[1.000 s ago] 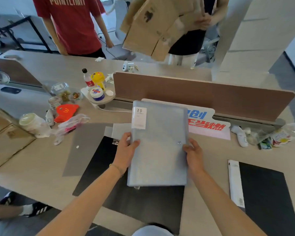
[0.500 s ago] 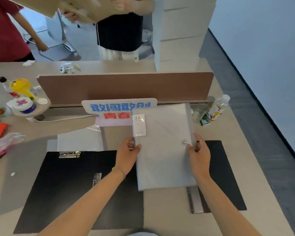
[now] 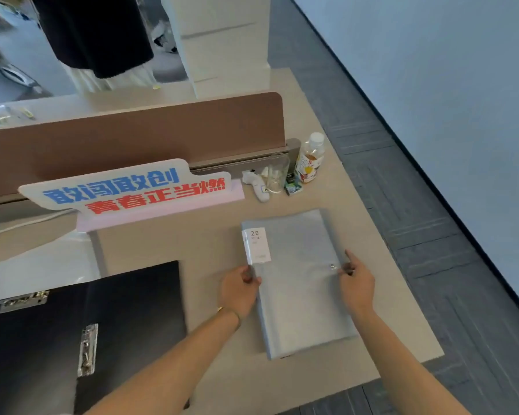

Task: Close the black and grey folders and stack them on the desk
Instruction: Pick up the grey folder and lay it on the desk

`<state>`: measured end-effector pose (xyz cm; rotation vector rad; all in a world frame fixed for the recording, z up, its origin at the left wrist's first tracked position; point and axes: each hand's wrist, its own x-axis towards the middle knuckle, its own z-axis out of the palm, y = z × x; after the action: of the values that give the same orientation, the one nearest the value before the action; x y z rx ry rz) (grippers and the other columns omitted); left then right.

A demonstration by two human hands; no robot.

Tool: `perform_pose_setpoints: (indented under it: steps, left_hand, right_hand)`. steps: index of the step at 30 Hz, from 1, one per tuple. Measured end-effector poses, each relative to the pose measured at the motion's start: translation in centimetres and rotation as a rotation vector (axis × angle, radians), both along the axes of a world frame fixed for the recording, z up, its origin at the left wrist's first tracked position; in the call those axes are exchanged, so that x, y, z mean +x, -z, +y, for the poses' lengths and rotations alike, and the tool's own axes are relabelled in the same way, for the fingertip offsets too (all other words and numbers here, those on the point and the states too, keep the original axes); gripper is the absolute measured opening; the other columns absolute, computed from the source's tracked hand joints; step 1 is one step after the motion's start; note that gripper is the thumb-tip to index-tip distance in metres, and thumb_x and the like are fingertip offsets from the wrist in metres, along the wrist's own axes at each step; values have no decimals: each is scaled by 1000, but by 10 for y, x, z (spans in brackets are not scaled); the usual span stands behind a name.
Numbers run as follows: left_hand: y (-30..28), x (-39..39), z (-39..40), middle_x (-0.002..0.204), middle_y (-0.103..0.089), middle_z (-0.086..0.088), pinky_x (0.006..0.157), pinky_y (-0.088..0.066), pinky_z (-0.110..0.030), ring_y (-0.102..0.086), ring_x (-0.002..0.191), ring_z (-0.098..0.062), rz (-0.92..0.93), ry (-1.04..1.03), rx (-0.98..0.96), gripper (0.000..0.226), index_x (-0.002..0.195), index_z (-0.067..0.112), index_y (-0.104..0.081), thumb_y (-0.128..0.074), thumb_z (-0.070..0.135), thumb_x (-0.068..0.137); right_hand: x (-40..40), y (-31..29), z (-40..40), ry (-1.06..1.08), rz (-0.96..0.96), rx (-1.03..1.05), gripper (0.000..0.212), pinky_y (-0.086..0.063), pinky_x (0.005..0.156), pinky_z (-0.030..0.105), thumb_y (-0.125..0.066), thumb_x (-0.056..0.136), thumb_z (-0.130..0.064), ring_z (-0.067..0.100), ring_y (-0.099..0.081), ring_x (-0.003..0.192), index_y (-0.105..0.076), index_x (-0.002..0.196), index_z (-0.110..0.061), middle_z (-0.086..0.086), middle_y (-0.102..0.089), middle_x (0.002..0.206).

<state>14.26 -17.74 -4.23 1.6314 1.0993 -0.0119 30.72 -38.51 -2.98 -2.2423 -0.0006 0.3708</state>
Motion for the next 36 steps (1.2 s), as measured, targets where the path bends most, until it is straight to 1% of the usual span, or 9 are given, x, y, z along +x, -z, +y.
perform_pose_setpoints:
  steps: [3, 6, 9, 16, 20, 25, 28, 32, 36]
  left_hand:
    - [13, 13, -15, 64, -68, 9, 71, -62, -51, -68, 66, -22, 35, 12, 19, 19, 84, 18, -72, -68, 29, 68]
    - [4, 23, -27, 78, -76, -4, 79, -60, -44, -73, 79, -27, 104, 18, 62, 17, 91, 14, -74, -72, 21, 76]
    - [4, 29, -34, 84, -77, -7, 83, -57, -40, -72, 84, -26, 143, 24, 121, 6, 87, 16, -70, -73, 15, 82]
    - [9, 32, -34, 84, -77, -5, 83, -56, -36, -72, 83, -25, 180, 27, 174, 17, 100, 12, -74, -73, 14, 83]
    - [12, 29, -31, 90, -77, -3, 80, -51, -27, -71, 89, -21, 212, 20, 167, 26, 111, 15, -72, -71, 18, 85]
    - [8, 22, -25, 96, -75, 0, 81, -50, -28, -66, 90, -18, 208, 20, 190, 26, 113, 21, -69, -65, 20, 87]
    - [0, 11, -17, 104, -66, -2, 89, -51, -33, -63, 98, -20, 177, 68, 258, 37, 124, 24, -63, -56, 13, 89]
    - [-7, -14, -1, 126, -57, -4, 98, -49, -38, -59, 115, -24, 128, 151, 357, 46, 137, 23, -54, -51, 13, 92]
    - [-20, -48, 17, 131, -55, -1, 99, -50, -39, -58, 119, -23, 105, 169, 439, 47, 139, 29, -49, -49, 21, 92]
  right_hand:
    - [10, 15, -10, -14, 27, -51, 59, -49, 92, 40, -58, 90, 1, 29, -62, 98, -47, 146, -12, 9, -63, 106]
    - [17, 30, -15, -33, 26, -121, 60, -50, 91, 41, -63, 89, -6, 32, -63, 100, -48, 146, -11, 12, -61, 114]
    - [21, 38, -17, -51, 55, -131, 63, -51, 92, 43, -63, 87, -3, 31, -63, 98, -47, 147, -11, 11, -58, 117]
    - [23, 54, -20, -120, 54, -176, 61, -50, 91, 41, -63, 83, -4, 36, -63, 99, -52, 142, -11, 14, -57, 115]
    - [24, 61, -21, -167, 29, -239, 53, -51, 92, 41, -65, 80, -10, 37, -61, 99, -61, 132, -16, 12, -57, 111]
    - [22, 56, -20, -200, -40, -243, 56, -50, 96, 48, -65, 80, -12, 35, -57, 106, -59, 135, -19, 10, -59, 120]
    - [14, 40, -16, -207, -106, -208, 54, -48, 100, 49, -66, 82, -7, 33, -54, 116, -59, 135, -18, 8, -57, 126]
    - [-10, 18, 2, -281, -170, -110, 55, -48, 101, 45, -64, 85, 0, 30, -53, 119, -57, 136, -18, 9, -56, 130]
    - [-48, -5, 41, -381, -208, -48, 54, -49, 101, 37, -59, 88, 0, 21, -51, 125, -55, 137, -23, 2, -55, 134]
